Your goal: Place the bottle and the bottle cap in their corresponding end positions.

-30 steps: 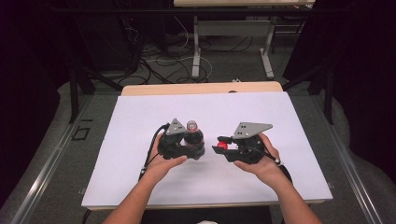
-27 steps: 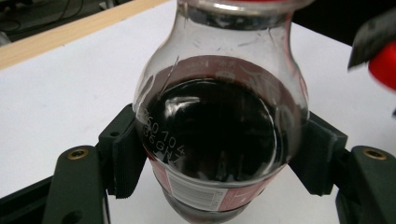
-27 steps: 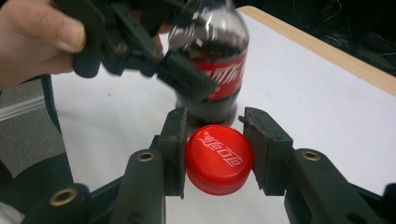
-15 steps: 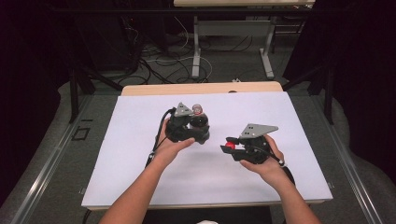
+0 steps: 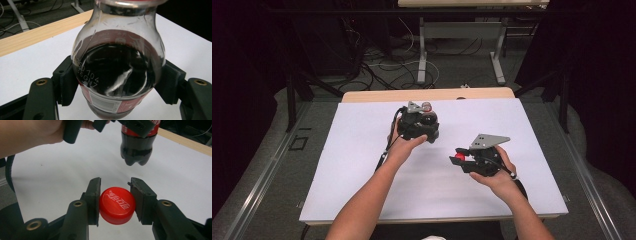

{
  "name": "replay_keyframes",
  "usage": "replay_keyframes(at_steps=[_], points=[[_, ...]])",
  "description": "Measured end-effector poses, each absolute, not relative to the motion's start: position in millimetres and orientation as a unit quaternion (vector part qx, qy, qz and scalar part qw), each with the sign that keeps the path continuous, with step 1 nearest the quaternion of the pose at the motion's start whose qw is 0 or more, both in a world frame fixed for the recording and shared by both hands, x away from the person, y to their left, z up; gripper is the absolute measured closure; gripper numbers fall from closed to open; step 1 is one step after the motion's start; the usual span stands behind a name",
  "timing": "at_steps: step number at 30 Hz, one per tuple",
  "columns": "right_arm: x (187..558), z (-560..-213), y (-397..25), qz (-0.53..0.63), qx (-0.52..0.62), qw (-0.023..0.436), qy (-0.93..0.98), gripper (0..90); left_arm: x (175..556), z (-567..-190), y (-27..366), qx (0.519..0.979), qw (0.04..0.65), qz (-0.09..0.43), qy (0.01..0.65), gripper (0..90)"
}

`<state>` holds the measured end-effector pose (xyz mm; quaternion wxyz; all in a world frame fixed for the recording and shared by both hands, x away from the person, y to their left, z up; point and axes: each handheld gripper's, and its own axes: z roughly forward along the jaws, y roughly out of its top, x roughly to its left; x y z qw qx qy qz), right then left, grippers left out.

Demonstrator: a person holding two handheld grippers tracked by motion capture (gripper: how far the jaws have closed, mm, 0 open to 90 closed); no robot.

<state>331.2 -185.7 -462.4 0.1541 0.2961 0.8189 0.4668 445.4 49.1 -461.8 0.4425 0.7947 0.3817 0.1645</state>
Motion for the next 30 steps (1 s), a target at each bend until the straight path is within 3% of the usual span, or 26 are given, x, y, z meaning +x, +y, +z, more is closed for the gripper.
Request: replay_keyframes(at_steps=[14, 30], points=[[331, -464, -187, 0.467, 0.299, 0.153, 0.818, 61.1, 466, -496, 32, 0.798, 0.418, 0.185, 0.393, 30.0], [331, -469, -185, 0.462, 0.301, 0.150, 0.821, 61.1, 462, -514, 29, 0.802, 0.410, 0.186, 0.393, 29.6]])
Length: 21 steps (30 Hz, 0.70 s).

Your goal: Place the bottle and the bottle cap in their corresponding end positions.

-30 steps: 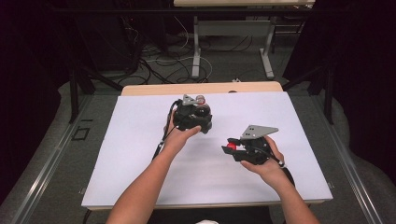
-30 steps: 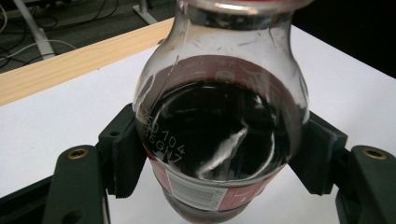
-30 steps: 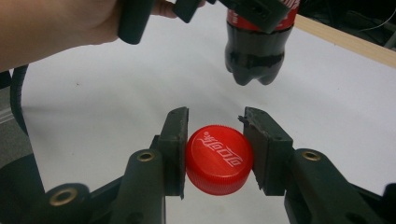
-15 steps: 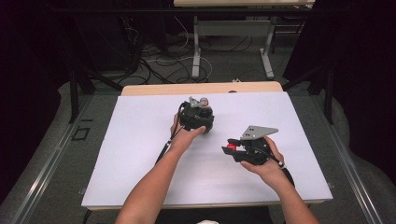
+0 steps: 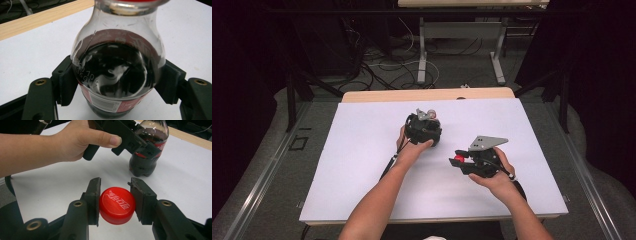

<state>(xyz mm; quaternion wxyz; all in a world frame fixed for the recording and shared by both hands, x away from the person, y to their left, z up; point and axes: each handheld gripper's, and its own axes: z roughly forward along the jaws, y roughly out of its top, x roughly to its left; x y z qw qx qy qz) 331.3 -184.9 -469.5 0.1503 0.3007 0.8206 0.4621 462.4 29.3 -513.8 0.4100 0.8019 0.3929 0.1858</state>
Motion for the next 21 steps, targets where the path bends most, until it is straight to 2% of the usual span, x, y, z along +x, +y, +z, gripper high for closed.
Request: replay_keyframes(at_steps=[9, 19, 21], points=[[333, -473, -183, 0.461, 0.301, 0.148, 0.822, 61.1, 458, -516, 30, 0.795, 0.417, 0.185, 0.401, 28.7], [338, -478, -169, 0.450, 0.295, 0.141, 0.831, 61.1, 451, -503, 39, 0.793, 0.434, 0.162, 0.396, 15.8], [339, -479, -165, 0.449, 0.293, 0.140, 0.833, 61.1, 446, -500, 43, 0.790, 0.437, 0.155, 0.401, 15.7]])
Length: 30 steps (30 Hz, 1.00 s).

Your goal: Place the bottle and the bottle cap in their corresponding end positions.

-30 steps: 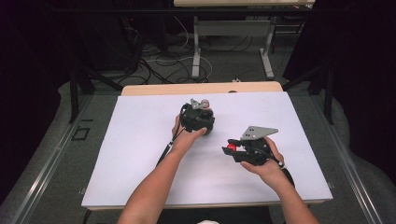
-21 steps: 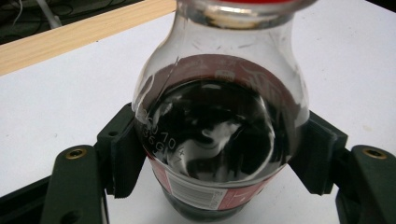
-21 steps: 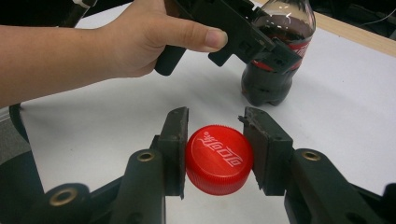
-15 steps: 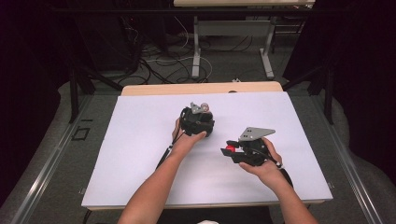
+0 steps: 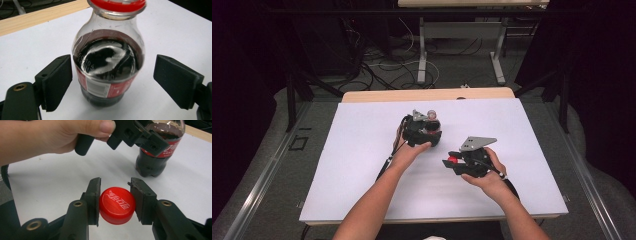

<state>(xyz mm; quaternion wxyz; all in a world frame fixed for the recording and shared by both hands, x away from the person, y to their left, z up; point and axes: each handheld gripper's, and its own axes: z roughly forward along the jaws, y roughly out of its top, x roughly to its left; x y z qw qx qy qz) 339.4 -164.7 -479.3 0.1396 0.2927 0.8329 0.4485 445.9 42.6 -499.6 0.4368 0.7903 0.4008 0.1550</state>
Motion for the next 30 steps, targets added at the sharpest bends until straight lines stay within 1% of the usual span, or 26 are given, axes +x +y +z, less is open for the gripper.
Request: replay_keyframes(at_steps=[2, 6, 7, 21, 25, 26, 30], points=[[341, -480, -160, 0.449, 0.290, 0.136, 0.834, 61.1, 442, -496, 49, 0.789, 0.443, 0.156, 0.395, 13.7], [346, -484, -150, 0.440, 0.285, 0.134, 0.841, 61.1, 433, -491, 61, 0.779, 0.457, 0.144, 0.406, 1.3], [348, -484, -148, 0.440, 0.283, 0.132, 0.842, 61.1, 431, -489, 65, 0.779, 0.456, 0.143, 0.405, 0.5], [363, -498, -129, 0.421, 0.281, 0.120, 0.854, 61.1, 389, -481, 113, 0.766, 0.478, 0.135, 0.408, 0.6], [366, -507, -125, 0.416, 0.286, 0.120, 0.855, 61.1, 377, -483, 125, 0.765, 0.479, 0.137, 0.408, 0.6], [366, -509, -124, 0.406, 0.290, 0.111, 0.860, 61.1, 375, -484, 127, 0.764, 0.478, 0.140, 0.410, 0.6], [368, -523, -119, 0.406, 0.292, 0.107, 0.860, 61.1, 369, -487, 136, 0.762, 0.475, 0.146, 0.415, 0.6]])
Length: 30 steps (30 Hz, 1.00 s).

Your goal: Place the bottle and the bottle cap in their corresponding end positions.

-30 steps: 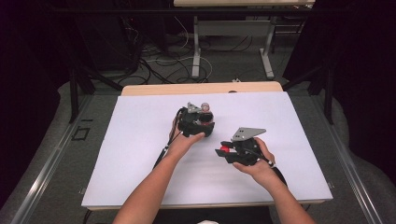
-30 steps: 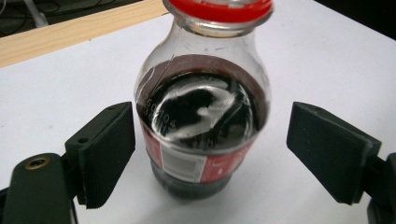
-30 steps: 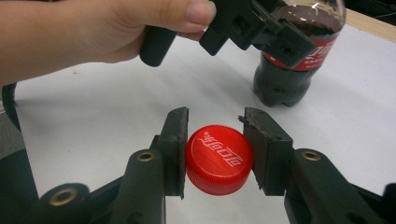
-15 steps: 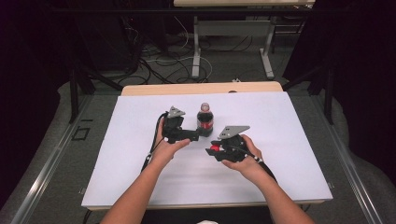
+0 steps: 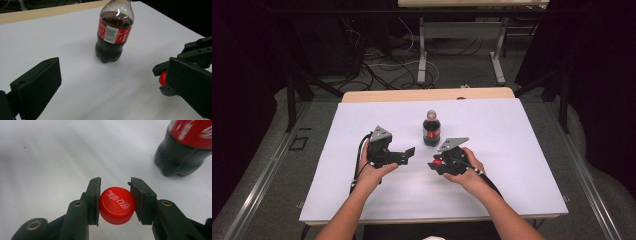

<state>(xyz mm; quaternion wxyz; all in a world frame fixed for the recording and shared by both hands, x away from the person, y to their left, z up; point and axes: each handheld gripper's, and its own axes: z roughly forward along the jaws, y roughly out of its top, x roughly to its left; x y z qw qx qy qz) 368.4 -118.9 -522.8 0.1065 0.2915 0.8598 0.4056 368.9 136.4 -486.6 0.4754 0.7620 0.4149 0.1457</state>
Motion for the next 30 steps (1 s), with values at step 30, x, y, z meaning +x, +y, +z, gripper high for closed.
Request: replay_keyframes(at_steps=[30], points=[[365, -560, -108, 0.397, 0.286, 0.112, 0.865, 43.3, 365, -500, 150, 0.758, 0.471, 0.142, 0.429, 0.6]])
